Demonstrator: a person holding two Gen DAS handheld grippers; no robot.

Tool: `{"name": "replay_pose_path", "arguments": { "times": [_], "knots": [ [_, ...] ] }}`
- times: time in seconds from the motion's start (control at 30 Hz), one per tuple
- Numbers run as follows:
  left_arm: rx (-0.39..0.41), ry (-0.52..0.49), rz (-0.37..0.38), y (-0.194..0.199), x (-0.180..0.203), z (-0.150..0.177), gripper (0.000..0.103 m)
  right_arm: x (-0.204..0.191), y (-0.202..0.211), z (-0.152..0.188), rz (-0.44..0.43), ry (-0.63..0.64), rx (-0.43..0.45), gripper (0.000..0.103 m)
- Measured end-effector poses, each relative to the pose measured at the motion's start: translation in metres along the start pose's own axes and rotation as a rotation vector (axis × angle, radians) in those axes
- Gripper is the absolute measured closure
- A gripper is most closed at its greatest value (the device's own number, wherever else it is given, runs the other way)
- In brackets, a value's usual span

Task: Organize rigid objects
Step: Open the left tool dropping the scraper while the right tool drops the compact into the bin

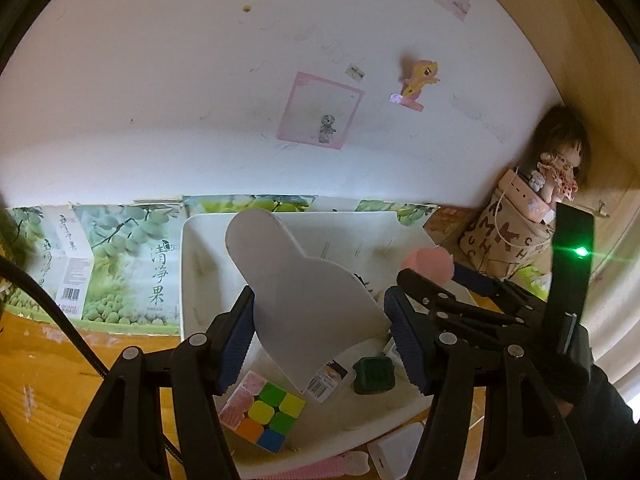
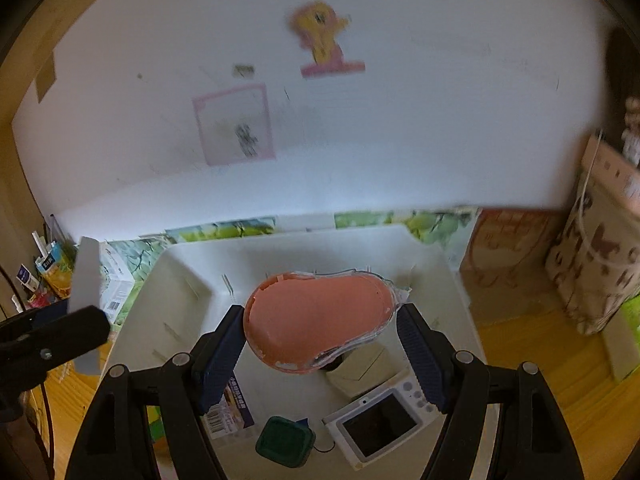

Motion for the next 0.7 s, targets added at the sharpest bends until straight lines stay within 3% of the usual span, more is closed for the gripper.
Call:
{"name": "replay_pose_path", "arguments": {
  "times": [0.27,0.33,0.43,0.7],
  "knots": [
    [-0.017,0.021,0.015,-0.007,0.002,0.004,0.035,0.007,-0.012,0.007,-0.017,-0.039,-0.063,0.026],
    [-0.029,0.024,0.015,-0.007,0.002,0.004,0.031,0.008,-0.012,0.006,-0.005,-0.036,-0.068,0.025],
    [0.005,0.024,0.011,0.003,0.003,0.000,0.020,0.010,-0.005,0.004,0.006,-0.042,-0.050,0.020],
    [0.067,0.022,0.004,0.033,0.007,-0.006,0.018,0.015,0.017,-0.001,0.027,-0.063,-0.025,0.019]
  ]
}}
Point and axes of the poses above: each gripper's, at about its wrist camera, not at the fingertips, and y roughly against the way its jaws point, x to its right, z to its underside, the point moved 10 cm from there along -y, roughly the way its jaws point, and after that the axes turned 10 degrees about -x, right-handed, at the moved point
